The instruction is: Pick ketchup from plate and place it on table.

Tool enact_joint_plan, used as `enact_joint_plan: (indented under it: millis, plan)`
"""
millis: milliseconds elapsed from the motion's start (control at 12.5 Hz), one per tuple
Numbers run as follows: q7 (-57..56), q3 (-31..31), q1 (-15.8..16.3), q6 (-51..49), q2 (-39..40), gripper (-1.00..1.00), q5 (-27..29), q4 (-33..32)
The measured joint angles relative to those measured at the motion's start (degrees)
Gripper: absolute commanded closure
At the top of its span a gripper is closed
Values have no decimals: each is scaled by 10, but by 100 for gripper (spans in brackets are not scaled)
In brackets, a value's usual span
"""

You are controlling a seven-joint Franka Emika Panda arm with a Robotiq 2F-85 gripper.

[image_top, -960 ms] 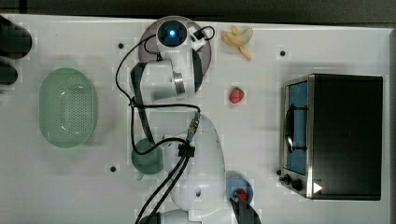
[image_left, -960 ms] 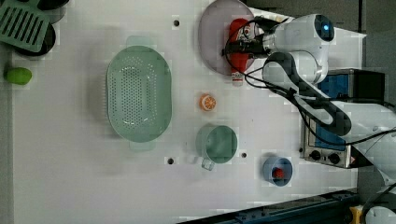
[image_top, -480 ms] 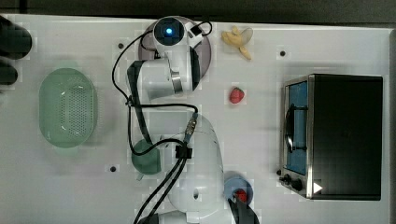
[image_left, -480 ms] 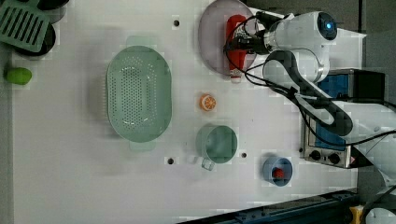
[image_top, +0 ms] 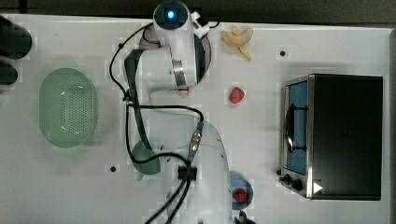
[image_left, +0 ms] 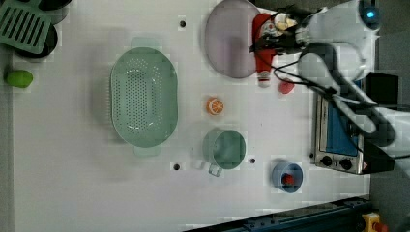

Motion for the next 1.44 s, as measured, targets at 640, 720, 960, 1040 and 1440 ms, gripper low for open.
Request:
enact_joint_plan:
  millis: [640,720,960,1040,1440]
  plan:
    - [0,6,-50,-44,-246,-19,90,-88]
    - [0,3,-60,-44,-280,-19,91,-124]
    - [0,-8,-82,-30,-354,-19,89,-237]
    - [0,-14,-85,-16,-368,-19,89,-275]
    - [0,-17,-95,74,-385,-19,89,-463]
